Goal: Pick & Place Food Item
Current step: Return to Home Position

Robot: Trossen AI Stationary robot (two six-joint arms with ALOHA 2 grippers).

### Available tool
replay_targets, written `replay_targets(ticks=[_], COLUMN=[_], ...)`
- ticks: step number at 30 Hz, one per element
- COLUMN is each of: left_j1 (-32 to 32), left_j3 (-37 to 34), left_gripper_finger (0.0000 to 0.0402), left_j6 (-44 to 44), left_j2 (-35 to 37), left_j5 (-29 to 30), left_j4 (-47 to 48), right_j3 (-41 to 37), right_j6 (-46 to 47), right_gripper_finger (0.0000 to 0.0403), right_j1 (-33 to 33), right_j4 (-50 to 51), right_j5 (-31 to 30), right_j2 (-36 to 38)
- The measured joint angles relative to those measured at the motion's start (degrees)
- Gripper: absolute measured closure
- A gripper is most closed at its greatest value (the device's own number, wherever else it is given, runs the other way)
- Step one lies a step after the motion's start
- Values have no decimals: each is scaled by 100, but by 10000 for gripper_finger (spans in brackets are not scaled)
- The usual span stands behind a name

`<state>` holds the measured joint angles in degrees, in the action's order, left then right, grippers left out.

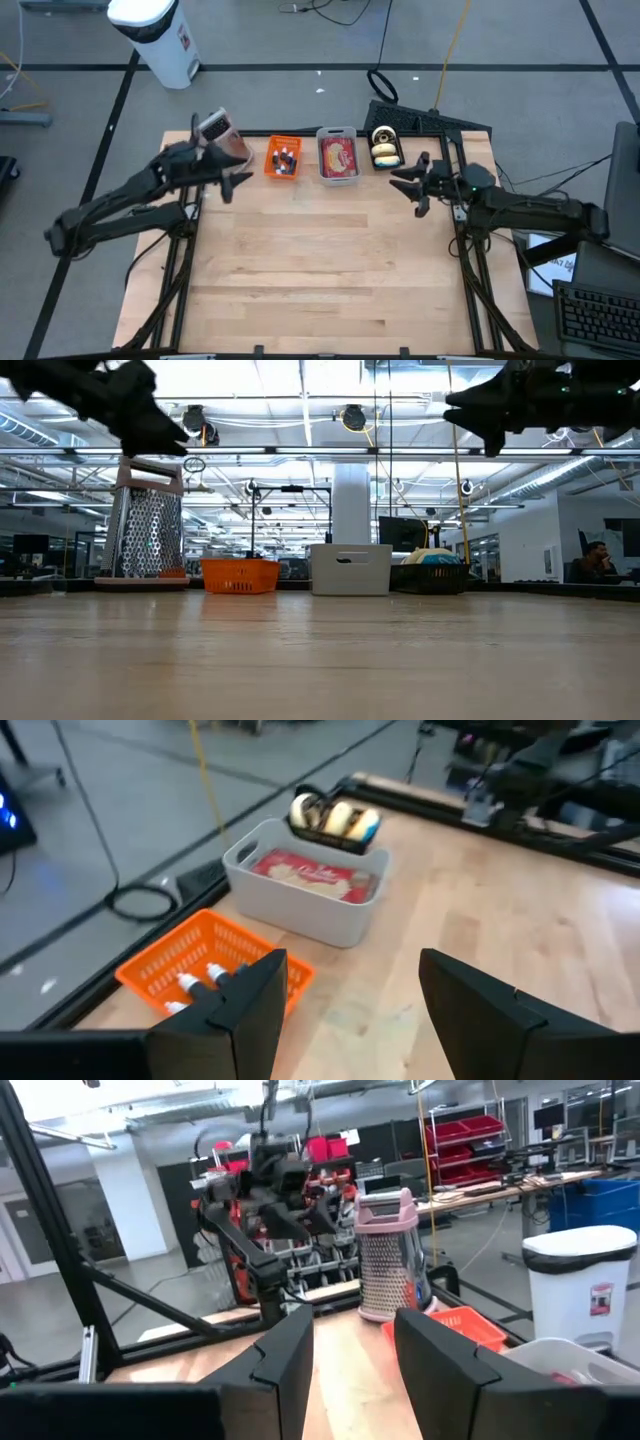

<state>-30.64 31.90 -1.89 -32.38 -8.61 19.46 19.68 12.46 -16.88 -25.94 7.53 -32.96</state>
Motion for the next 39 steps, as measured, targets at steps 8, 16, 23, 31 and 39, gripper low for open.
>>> replay_targets(ticks=[8,16,23,31,39], left_j1=[754,1482,2379,3026,3087], left_j3=[-1347,-1648,-1843,-2026,-2017], left_gripper_finger=[171,172,172,172,172], left_j6=[-337,-483,-432,-98,-171], left_j2=[1508,1921,1906,2179,3017], left_j5=[403,725,1309,1922,2117], left_j4=[-551,-696,-1199,-1124,-305], right_j3=[0,0,0,0,0], right_j6=[-176,-148,-190,-127,-117], right_gripper_finger=[273,273,273,273,273], right_j1=[-40,-40,-40,-40,-34], right_j4=[712,1308,1500,1777,2144], right_j5=[-79,-309,-306,-296,-280], right_j2=[775,1248,1682,2083,2609])
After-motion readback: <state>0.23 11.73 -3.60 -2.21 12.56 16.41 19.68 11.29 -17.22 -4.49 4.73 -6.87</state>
